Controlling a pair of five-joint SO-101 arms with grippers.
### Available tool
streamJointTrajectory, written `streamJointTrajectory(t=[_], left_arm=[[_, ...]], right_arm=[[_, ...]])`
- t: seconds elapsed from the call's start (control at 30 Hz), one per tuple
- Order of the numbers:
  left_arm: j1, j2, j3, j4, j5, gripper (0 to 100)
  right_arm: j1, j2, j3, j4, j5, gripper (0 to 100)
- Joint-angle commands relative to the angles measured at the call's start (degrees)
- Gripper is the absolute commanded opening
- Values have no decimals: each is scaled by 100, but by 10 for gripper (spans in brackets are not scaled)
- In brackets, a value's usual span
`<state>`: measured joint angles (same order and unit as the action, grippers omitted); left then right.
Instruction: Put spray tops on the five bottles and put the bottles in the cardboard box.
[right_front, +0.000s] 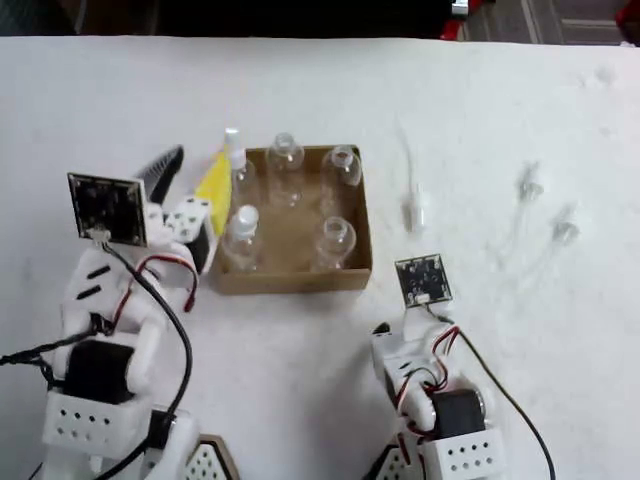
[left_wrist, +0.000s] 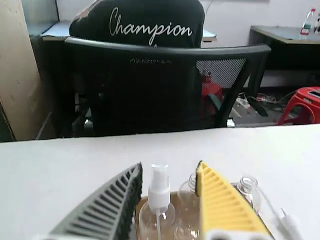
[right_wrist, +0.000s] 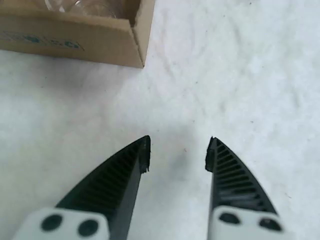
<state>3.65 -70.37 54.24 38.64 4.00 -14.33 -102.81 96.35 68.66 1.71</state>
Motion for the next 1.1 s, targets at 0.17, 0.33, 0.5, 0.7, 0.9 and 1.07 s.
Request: streamJointTrajectory(t=[0.17,0.33,0.5,0.7,0.9,1.07], left_arm=[[136,-198,905,-62,88,169],[-585,-321,941,-18,88,169],[-1464,-1200,1196,220,88,169],[-1314,-2563,2673,-26,88,169],[-963,-3512,3473,-246,26,171],[-1007,-3389,3525,-211,-396,170]], right_arm=[[40,-13,53,40,70,163],[40,-13,53,40,70,163],[40,-13,53,40,70,163],[40,-31,53,40,70,163],[40,-31,53,13,70,165],[40,-31,53,4,70,165]])
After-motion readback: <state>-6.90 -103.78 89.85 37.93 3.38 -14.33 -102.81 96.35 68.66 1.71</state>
